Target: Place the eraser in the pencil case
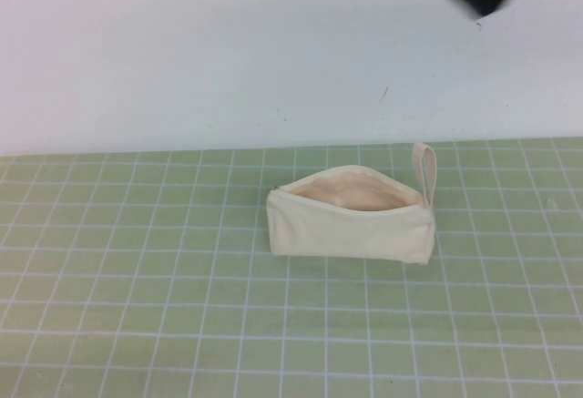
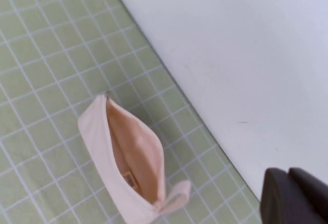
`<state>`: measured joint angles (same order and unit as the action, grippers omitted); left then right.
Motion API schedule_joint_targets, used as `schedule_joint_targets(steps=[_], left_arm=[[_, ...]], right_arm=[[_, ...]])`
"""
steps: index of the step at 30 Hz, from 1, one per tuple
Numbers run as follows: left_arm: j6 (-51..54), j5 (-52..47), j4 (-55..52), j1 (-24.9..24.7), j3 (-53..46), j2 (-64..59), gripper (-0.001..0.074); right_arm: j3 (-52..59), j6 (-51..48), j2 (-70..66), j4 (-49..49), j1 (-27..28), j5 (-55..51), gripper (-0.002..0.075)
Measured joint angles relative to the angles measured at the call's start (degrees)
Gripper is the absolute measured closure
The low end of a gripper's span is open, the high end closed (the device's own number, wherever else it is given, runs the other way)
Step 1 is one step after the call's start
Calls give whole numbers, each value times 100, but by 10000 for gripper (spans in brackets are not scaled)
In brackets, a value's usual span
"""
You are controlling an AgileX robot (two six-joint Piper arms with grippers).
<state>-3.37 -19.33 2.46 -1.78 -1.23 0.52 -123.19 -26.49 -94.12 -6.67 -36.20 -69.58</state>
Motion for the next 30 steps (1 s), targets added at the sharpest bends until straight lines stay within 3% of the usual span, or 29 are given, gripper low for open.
schedule_joint_targets(steps=[5, 11, 17, 30], left_arm=[[0, 0, 0, 0, 0, 0, 736], [0, 0, 0, 0, 0, 0, 736], [10, 0, 0, 0, 0, 0, 736], [10, 0, 0, 0, 0, 0, 736]], right_arm=[[1172, 217, 1196, -162, -7, 0, 722], [3568, 404, 2640, -169, -7, 66, 723], [5835, 536, 4364, 358, -7, 838, 724], [8200, 554, 5965, 1073, -7, 0, 725]])
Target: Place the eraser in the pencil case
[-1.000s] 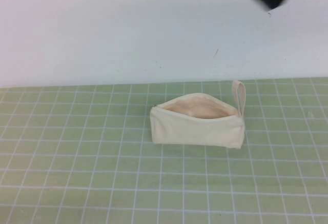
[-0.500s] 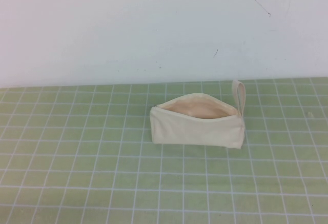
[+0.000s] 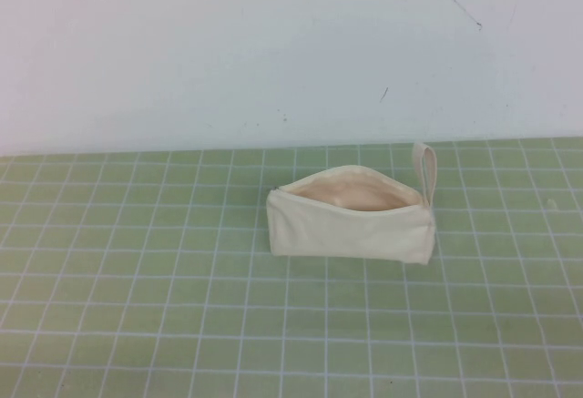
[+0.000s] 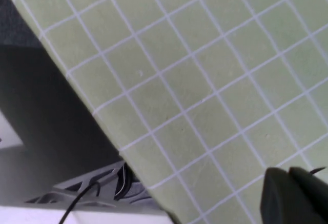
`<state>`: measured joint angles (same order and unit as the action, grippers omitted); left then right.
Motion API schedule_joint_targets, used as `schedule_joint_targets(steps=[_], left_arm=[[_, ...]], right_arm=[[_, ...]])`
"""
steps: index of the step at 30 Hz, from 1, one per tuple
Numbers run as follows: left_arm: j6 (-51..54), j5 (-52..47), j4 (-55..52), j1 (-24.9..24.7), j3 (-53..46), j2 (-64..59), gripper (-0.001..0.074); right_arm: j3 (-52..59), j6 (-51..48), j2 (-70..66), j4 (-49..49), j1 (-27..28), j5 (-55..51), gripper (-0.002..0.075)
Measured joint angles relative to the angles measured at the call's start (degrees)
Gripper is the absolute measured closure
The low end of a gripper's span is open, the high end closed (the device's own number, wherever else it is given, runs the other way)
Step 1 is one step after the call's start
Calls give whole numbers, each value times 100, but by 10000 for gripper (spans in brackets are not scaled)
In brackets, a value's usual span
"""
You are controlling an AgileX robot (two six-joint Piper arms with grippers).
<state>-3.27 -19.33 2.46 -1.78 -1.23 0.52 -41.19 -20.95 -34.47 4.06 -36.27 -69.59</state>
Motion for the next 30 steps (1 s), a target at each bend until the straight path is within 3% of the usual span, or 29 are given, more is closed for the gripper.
schedule_joint_targets(steps=[5, 11, 15, 19, 22, 26, 30], left_arm=[[0, 0, 0, 0, 0, 0, 736], [0, 0, 0, 0, 0, 0, 736], [0, 0, 0, 0, 0, 0, 736], [-8, 0, 0, 0, 0, 0, 736], [-8, 0, 0, 0, 0, 0, 736], [-8, 0, 0, 0, 0, 0, 736], [-8, 0, 0, 0, 0, 0, 736]], right_arm=[[316, 0, 627, 116, 361, 0, 725], [341, -378, 1449, -33, 1637, 84, 725], [698, -789, 1971, -90, 2552, 1553, 726], [1625, -881, 2558, 298, 3391, 3655, 726], [2481, -902, 3004, 537, 3920, 4631, 726], [3509, -911, 3457, 884, 4377, 5125, 726], [4130, -911, 3497, 951, 4491, 5142, 726]])
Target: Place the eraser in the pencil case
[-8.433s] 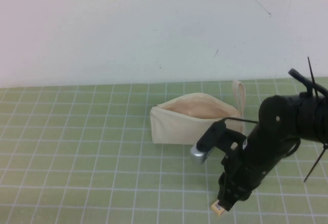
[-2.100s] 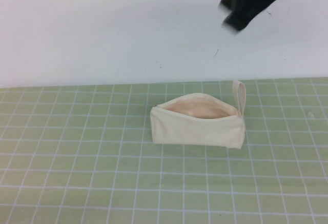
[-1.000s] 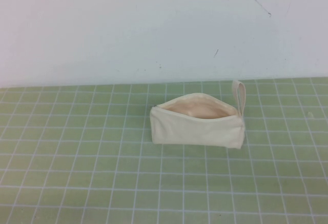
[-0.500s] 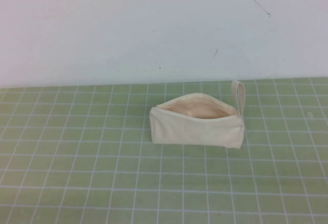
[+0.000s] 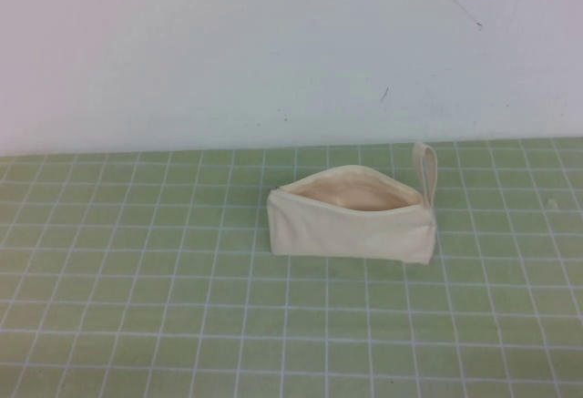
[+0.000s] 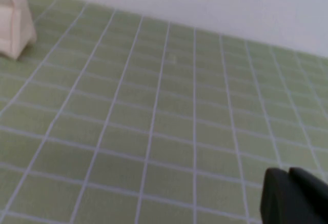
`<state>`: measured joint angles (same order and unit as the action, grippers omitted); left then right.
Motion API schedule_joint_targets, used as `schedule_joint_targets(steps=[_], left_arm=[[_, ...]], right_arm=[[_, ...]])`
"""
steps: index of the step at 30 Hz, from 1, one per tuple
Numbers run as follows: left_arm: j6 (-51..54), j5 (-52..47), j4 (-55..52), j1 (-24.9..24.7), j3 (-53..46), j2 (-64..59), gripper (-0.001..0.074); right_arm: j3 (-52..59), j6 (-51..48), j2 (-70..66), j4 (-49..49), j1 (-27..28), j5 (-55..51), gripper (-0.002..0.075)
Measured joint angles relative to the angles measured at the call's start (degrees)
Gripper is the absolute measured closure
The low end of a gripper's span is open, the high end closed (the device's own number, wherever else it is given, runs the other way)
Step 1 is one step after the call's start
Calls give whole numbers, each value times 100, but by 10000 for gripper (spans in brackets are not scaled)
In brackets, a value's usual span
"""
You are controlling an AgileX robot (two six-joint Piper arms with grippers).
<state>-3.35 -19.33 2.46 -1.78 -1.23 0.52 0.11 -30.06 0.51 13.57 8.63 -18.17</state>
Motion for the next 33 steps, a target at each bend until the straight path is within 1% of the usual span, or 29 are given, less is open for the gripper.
schedule_joint_targets(steps=[3, 9, 18, 19, 21, 23, 26, 29, 33], left_arm=[[0, 0, 0, 0, 0, 0, 736], [0, 0, 0, 0, 0, 0, 736], [0, 0, 0, 0, 0, 0, 736], [0, 0, 0, 0, 0, 0, 736], [0, 0, 0, 0, 0, 0, 736], [0, 0, 0, 0, 0, 0, 736], [0, 0, 0, 0, 0, 0, 736], [0, 0, 0, 0, 0, 0, 736], [0, 0, 0, 0, 0, 0, 736]], right_arm=[[134, 0, 10, 23, -12, -185, 726], [134, -6, 10, 23, -330, -234, 726], [134, 72, 10, 48, -353, -257, 726], [134, 250, 10, 1, -353, -257, 726], [134, 959, 10, -310, -353, -257, 726], [123, 1808, 10, -994, -353, -245, 726], [123, 2718, 20, -1627, -353, -245, 726], [123, 3146, 20, -1883, -353, -245, 726], [123, 3282, 20, -1944, -353, -256, 726]])
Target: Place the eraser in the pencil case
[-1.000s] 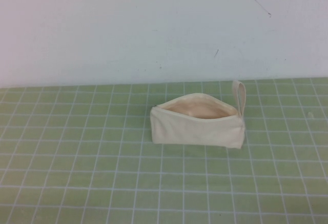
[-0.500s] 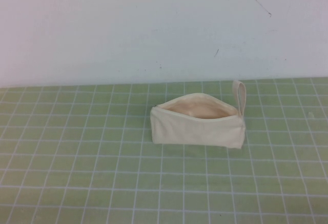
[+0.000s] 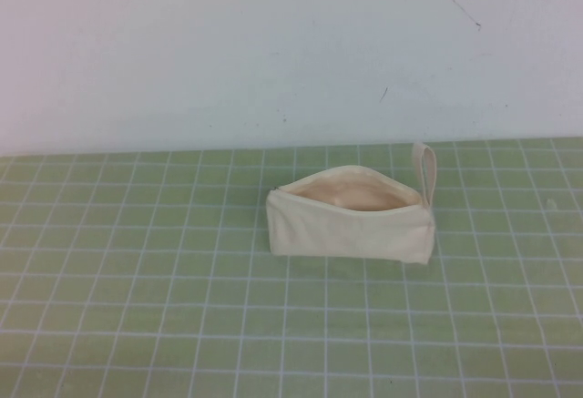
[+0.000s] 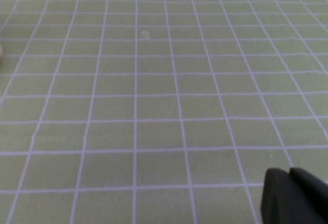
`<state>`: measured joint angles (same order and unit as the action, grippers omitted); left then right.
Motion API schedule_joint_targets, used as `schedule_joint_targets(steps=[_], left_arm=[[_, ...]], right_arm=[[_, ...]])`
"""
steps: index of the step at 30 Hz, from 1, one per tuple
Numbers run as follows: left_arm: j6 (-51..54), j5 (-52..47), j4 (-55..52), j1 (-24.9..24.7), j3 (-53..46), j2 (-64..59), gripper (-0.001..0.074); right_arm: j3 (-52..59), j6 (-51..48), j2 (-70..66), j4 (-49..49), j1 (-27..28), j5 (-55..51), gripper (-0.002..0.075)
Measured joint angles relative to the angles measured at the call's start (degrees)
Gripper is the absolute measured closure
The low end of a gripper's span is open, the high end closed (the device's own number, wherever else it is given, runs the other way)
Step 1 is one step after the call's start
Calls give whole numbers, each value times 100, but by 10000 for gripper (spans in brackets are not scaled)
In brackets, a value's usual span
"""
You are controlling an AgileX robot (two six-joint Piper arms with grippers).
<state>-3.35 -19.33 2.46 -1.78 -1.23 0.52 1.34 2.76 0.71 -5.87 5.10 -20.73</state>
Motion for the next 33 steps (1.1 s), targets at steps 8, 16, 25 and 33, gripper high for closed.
schedule_joint_targets(steps=[8, 16, 25, 33], left_arm=[[0, 0, 0, 0, 0, 0, 736], [0, 0, 0, 0, 0, 0, 736], [0, 0, 0, 0, 0, 0, 736], [0, 0, 0, 0, 0, 0, 736]], right_arm=[[-23, 22, 0, -43, 0, -79, 726], [-22, 22, 0, -65, 0, -103, 726], [-22, -129, 0, -65, 0, -103, 726], [-22, -129, 0, -65, 0, -103, 726]])
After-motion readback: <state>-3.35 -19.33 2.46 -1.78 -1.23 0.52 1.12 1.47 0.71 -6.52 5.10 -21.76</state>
